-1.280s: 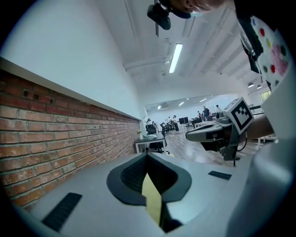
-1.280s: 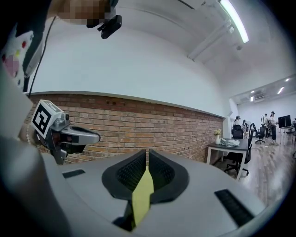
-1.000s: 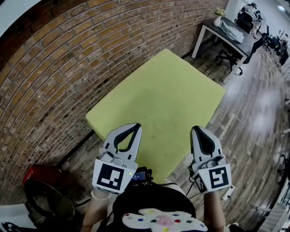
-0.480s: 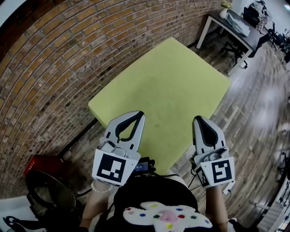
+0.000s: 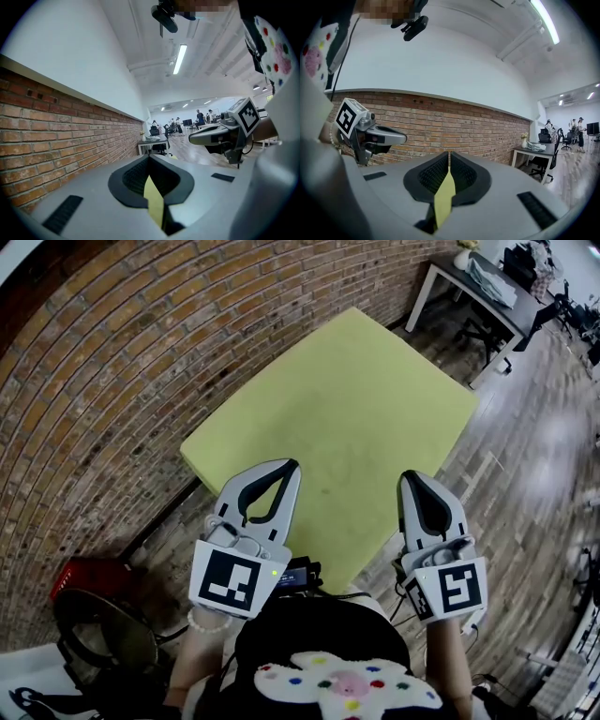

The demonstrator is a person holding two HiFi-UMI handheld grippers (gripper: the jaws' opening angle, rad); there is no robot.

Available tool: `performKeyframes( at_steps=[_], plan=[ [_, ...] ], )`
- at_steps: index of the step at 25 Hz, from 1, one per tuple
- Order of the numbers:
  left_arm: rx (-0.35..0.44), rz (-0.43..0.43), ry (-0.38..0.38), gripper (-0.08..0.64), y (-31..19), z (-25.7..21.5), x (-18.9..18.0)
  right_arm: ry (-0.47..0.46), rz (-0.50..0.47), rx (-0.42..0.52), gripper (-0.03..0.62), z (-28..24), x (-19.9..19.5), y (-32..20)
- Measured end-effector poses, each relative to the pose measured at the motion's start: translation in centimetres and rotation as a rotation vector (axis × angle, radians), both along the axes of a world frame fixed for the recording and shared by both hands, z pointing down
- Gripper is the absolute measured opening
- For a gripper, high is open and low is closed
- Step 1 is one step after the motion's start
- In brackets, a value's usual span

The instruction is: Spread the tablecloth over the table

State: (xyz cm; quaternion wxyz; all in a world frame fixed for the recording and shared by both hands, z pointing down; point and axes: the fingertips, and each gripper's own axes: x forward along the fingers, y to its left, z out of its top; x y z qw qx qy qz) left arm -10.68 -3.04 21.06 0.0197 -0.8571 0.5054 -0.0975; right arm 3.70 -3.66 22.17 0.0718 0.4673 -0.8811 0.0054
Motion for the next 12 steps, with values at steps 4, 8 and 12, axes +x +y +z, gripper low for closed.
performKeyframes(
  at_steps=[4,8,12],
  plan=[
    [0.000,0.005,-0.002,0.014,0.02,-0.05,0.24,0.006,-0.008,-0.003,0.040,0.09,-0.10,0.10],
    [0.006,0.007,-0.002,0.014,-0.12,-0.18,0.22,0.009,-0.015,-0.002,0.040,0.05,-0.52,0.03],
    [0.004,0.004,0.002,0.014,-0.29,0.06,-0.03,0.019,-0.019,-0.002,0.040,0.31,-0.95,-0.14]
  ],
)
